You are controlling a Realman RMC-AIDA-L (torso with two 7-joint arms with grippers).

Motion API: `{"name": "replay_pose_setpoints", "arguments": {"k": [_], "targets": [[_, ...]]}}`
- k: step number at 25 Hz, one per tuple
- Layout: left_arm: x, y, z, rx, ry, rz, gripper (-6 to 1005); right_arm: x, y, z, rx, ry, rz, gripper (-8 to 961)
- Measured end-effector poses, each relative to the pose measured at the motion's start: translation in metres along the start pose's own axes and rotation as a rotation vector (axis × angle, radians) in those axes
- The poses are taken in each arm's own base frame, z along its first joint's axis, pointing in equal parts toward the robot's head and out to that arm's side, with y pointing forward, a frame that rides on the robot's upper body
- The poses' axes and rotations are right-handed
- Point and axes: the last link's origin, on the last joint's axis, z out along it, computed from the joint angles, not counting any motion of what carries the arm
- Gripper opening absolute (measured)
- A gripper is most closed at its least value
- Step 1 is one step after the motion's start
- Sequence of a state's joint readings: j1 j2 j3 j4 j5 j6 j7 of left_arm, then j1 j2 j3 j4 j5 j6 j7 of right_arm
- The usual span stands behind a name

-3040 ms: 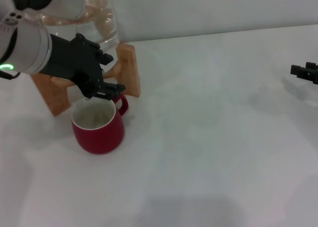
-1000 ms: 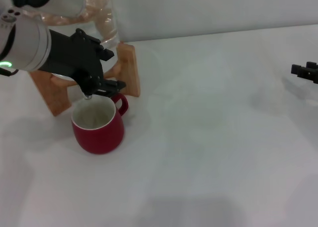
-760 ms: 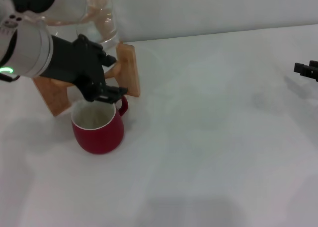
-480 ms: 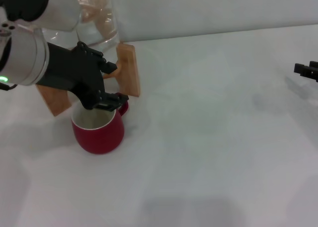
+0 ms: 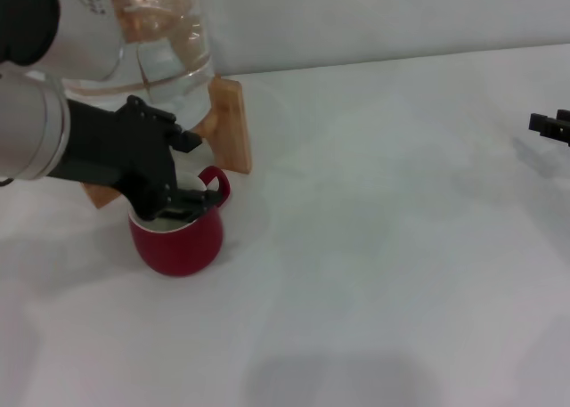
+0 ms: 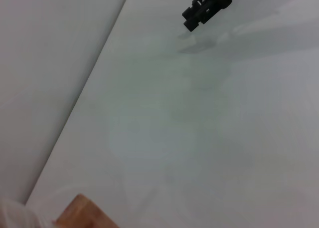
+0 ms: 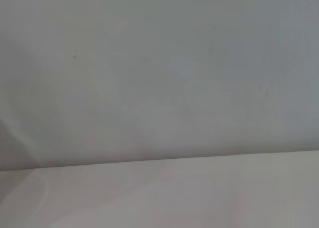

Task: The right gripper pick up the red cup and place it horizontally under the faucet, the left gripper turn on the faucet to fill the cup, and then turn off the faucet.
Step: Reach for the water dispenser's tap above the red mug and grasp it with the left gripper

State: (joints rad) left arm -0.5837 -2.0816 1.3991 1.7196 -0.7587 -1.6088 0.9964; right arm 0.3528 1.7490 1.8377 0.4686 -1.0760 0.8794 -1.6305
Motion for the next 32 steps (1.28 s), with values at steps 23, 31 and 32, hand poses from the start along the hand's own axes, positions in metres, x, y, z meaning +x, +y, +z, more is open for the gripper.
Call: {"name": "replay_pose_setpoints", "arguments": {"k": [23,31,32], "targets": [[-0.017,0.002,-0.005,0.023,-0.045,-0.046,663,0.001,0.001,0.000,-0.006,0.004,0.020,549],[-0.022,-0.003,-0.006,0.056,-0.074,-0.068,663,0.000,0.000,-0.001,-0.005,0.003,0.019,549],[-0.023,-0.003,-0.006,0.060,-0.075,-0.069,663,0.000,0.000,-0.001,-0.005,0.002,0.019,549]]}}
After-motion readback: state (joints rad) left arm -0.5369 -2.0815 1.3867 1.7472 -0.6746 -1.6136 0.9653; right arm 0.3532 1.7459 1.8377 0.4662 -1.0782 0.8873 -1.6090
